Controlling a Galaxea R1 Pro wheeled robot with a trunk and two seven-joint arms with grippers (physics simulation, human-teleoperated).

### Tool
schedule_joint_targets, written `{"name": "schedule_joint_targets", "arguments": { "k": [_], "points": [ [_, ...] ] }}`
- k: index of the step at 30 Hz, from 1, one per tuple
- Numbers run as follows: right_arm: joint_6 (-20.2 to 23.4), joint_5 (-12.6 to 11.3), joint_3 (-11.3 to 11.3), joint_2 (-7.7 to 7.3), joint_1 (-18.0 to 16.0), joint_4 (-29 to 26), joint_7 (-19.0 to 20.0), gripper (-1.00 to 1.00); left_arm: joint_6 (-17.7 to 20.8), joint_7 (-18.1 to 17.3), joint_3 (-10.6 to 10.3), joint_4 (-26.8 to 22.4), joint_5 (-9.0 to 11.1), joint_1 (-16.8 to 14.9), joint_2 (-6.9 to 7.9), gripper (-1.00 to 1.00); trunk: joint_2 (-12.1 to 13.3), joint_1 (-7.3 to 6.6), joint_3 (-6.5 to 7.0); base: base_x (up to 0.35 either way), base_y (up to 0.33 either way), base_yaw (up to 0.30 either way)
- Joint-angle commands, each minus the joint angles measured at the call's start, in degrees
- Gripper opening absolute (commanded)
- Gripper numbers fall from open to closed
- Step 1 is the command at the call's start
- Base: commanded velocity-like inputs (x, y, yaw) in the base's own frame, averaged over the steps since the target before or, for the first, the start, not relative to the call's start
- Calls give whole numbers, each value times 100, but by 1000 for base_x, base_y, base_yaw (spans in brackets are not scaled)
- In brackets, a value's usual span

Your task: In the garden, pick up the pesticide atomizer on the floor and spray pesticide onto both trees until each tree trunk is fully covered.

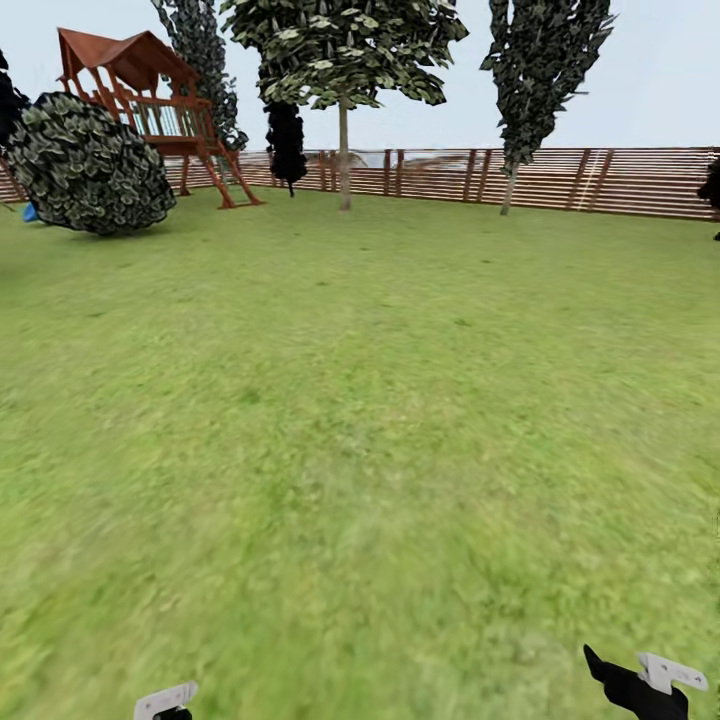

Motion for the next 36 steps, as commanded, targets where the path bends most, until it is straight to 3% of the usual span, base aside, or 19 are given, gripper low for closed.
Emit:
{"name": "schedule_joint_targets", "arguments": {
  "k": [1,5,8,13,24,29,32,36],
  "points": [
    [0,1,1,8,0,4,0,100,0,5,-3,0,1,0,0,-100,0,0,0,334,5,-267],
    [0,10,10,40,0,19,0,100,-7,-8,-54,-83,6,-101,20,-100,0,0,0,337,1,-267],
    [0,11,11,47,-1,20,0,100,-8,-4,-329,-87,22,-455,-56,-100,0,0,0,338,0,-267],
    [-6,22,19,53,0,267,7,100,-7,-6,-531,-21,30,-536,-156,-100,0,0,0,338,0,-267],
    [-17,36,28,48,0,500,9,100,-18,-58,-545,-129,47,-556,-170,-100,0,0,0,339,0,-267],
    [-17,37,28,48,0,504,9,100,57,-860,-536,-149,53,-585,-169,-100,0,0,0,339,0,-267],
    [-21,30,18,46,0,483,9,100,79,-947,-527,-177,65,-587,-126,-100,0,0,0,339,0,-267],
    [-18,29,17,40,0,476,9,100,109,-959,-535,-667,68,-563,-162,-100,0,0,0,339,0,-267]
  ]
}}
